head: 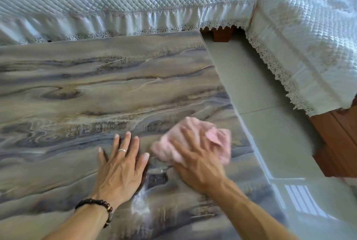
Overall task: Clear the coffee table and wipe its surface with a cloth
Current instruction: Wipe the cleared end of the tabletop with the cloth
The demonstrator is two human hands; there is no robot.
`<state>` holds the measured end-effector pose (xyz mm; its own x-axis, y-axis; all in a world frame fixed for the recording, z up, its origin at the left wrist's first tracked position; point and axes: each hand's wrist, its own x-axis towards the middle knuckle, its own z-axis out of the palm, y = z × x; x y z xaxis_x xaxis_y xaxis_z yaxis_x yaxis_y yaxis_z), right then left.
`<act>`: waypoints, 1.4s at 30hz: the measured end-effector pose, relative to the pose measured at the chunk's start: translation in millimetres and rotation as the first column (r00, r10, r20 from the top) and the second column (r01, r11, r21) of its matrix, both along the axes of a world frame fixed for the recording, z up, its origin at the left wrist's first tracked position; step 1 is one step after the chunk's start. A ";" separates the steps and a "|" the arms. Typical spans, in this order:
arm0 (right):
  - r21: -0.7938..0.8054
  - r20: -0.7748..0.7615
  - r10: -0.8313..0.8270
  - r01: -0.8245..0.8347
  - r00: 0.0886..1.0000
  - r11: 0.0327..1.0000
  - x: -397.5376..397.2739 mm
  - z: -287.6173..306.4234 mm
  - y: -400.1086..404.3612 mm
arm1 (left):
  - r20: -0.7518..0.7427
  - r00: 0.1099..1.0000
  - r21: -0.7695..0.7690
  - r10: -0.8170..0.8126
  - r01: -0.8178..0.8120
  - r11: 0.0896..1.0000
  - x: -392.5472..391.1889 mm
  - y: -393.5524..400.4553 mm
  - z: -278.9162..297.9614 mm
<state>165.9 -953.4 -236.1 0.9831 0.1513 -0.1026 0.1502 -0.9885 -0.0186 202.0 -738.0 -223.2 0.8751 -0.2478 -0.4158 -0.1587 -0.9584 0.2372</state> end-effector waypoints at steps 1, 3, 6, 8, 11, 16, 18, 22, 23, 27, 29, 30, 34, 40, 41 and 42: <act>-0.013 -0.068 -0.094 0.094 0.993 0.996 -3.4 -1.0 -28.3 | 0.011 1.000 -0.015 -0.012 0.012 1.000 -2.5 -0.8 1.1; 0.090 -0.143 -0.387 0.401 0.911 0.912 5.9 -6.5 -75.9 | 0.022 1.000 -0.045 -0.021 0.022 0.999 -4.4 -4.0 1.0; 0.095 -0.095 -0.507 0.514 0.857 0.852 36.4 -7.3 -74.1 | 0.022 0.999 -0.044 -0.045 0.046 0.998 -12.9 -7.6 -2.7; 0.029 -0.083 -0.399 0.402 0.913 0.915 36.7 -7.6 -33.5 | 0.018 0.998 -0.032 -0.058 0.058 0.998 -20.3 -8.9 -3.5; 0.018 -0.091 -0.014 0.016 0.996 1.000 -14.9 -19.1 11.9 | -0.003 0.999 -0.003 -0.040 0.040 0.999 -36.0 -7.4 -0.7; 0.030 -0.146 -0.188 0.194 0.971 0.980 -65.5 -7.9 -65.9 | -0.074 0.997 0.006 -0.017 0.018 1.000 -63.7 2.4 8.9; 0.134 -0.156 -0.488 0.508 0.859 0.851 -43.0 5.4 -71.4 | -0.106 0.994 -0.027 0.011 -0.014 1.000 -62.9 6.1 9.2; 0.133 -0.090 -0.210 0.221 0.973 0.966 -17.6 0.6 26.5 | -0.120 0.993 -0.050 -0.012 0.006 0.999 -60.5 10.8 1.7; 0.150 -0.037 -0.095 0.099 0.995 0.984 -30.3 -4.8 45.5 | -0.114 0.994 -0.056 -0.005 -0.002 0.998 -61.3 12.8 0.5; 0.141 -0.106 0.034 -0.019 0.994 0.990 -101.1 -5.4 4.3 | -0.138 0.990 -0.066 -0.007 -0.002 0.998 -63.1 10.7 0.8; 0.103 -0.107 -0.188 0.199 0.976 0.975 -88.3 -1.0 -29.5 | -0.147 0.989 -0.073 -0.011 0.000 0.997 -61.9 9.9 1.2; 0.138 -0.134 -0.337 0.354 0.932 0.925 -69.7 2.8 -30.4 | -0.147 0.989 -0.081 -0.011 -0.001 0.997 -61.0 10.4 0.1; 0.142 -0.190 -0.404 0.432 0.895 0.891 -42.1 -7.4 53.0 | -0.162 0.987 -0.085 -0.012 -0.002 0.996 -57.3 14.4 -3.8; 0.075 -0.125 -0.275 0.285 0.953 0.955 -105.1 -9.7 -27.4 | -0.072 0.995 -0.006 -0.069 0.069 0.998 -68.0 13.8 3.1; 0.105 -0.131 -0.427 0.441 0.894 0.891 -96.3 -5.3 -52.8 | -0.024 0.995 0.009 -0.101 0.101 0.995 -73.2 11.0 3.3; 0.157 -0.157 -0.565 0.586 0.810 0.795 -83.1 1.2 -66.9 | 0.014 0.992 0.012 -0.127 0.126 0.992 -78.4 7.8 2.9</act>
<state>82.8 -1020.3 -234.9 0.8810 -0.4130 -0.2310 -0.4580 -0.8669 -0.1967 123.6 -730.2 -220.3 0.8430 -0.3523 -0.4065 -0.2823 -0.9330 0.2233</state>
